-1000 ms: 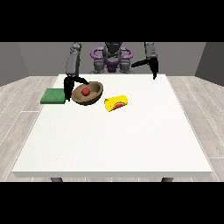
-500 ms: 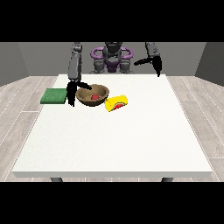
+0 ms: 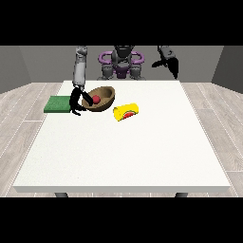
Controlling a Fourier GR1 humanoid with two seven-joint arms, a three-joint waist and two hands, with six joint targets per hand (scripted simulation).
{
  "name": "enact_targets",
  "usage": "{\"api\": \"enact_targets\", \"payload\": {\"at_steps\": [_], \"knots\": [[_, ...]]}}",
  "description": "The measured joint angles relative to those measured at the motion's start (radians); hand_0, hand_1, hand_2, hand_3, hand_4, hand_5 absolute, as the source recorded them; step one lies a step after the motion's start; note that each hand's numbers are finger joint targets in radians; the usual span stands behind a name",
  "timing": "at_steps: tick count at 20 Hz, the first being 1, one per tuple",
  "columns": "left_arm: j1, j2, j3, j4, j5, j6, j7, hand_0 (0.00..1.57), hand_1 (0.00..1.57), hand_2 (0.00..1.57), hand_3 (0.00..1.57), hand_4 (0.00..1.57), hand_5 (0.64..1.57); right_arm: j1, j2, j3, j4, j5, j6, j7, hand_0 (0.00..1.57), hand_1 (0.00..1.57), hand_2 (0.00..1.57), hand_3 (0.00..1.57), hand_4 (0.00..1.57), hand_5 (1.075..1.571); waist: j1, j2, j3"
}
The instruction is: Pick the cup and pour the ball into the bowl, then pick the bowl and place it on the pad
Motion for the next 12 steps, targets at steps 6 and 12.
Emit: {"api": "enact_targets", "payload": {"at_steps": [6,12], "knots": [[0.043,-0.004,0.044,0.105,0.024,0.0,-0.024,0.0,0.0,0.0,0.0,0.98,1.422,-0.042,0.013,0.096,0.016,0.099,-0.11,0.281,1.57,1.57,1.57,0.97,0.82,1.561,-0.05,-0.117,0.0223],[0.116,0.036,0.13,0.238,0.058,-0.009,-0.065,0.0,0.0,0.0,0.0,1.01,1.407,-0.12,-0.004,0.186,-0.035,0.156,-0.056,0.554,1.57,1.57,1.57,0.78,0.82,1.568,-0.18,-0.263,0.0321]]}}
